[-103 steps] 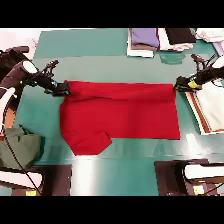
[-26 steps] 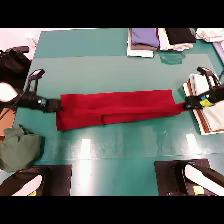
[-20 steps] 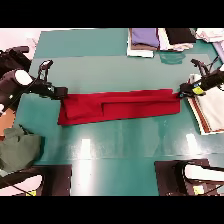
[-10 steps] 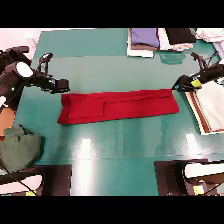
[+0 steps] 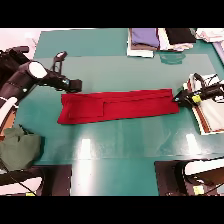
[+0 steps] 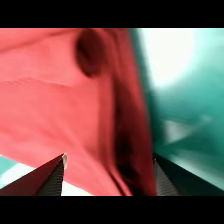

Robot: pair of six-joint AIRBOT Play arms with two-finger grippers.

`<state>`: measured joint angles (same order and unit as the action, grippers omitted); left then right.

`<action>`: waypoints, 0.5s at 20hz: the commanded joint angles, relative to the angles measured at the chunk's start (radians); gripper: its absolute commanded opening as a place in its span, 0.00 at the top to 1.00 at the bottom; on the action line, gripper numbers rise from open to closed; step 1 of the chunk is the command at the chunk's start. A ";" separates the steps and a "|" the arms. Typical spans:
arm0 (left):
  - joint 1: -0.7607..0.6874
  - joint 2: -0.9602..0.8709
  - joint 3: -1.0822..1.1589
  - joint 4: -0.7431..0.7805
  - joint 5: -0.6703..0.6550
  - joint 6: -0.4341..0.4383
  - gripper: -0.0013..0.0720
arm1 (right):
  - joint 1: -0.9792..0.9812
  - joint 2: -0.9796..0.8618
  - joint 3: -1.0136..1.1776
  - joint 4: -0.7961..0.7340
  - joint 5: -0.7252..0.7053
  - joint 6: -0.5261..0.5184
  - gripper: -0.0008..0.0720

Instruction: Fold the shirts.

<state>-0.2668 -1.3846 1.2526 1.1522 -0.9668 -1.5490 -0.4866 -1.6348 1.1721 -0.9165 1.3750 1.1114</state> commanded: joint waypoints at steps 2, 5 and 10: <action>-0.147 -0.051 0.002 -0.010 0.102 -0.064 0.95 | 0.080 -0.076 0.027 0.080 -0.031 -0.044 0.48; -0.229 -0.124 0.030 -0.025 0.172 -0.077 0.95 | 0.137 -0.048 0.104 0.085 -0.006 -0.076 0.97; -0.302 -0.310 0.217 -0.069 0.181 -0.074 0.95 | 0.233 0.138 0.267 0.087 0.048 0.011 0.97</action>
<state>-0.5251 -1.6020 1.3804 1.1099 -0.8043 -1.6184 -0.3092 -1.5833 1.3582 -0.8406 1.3979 1.0679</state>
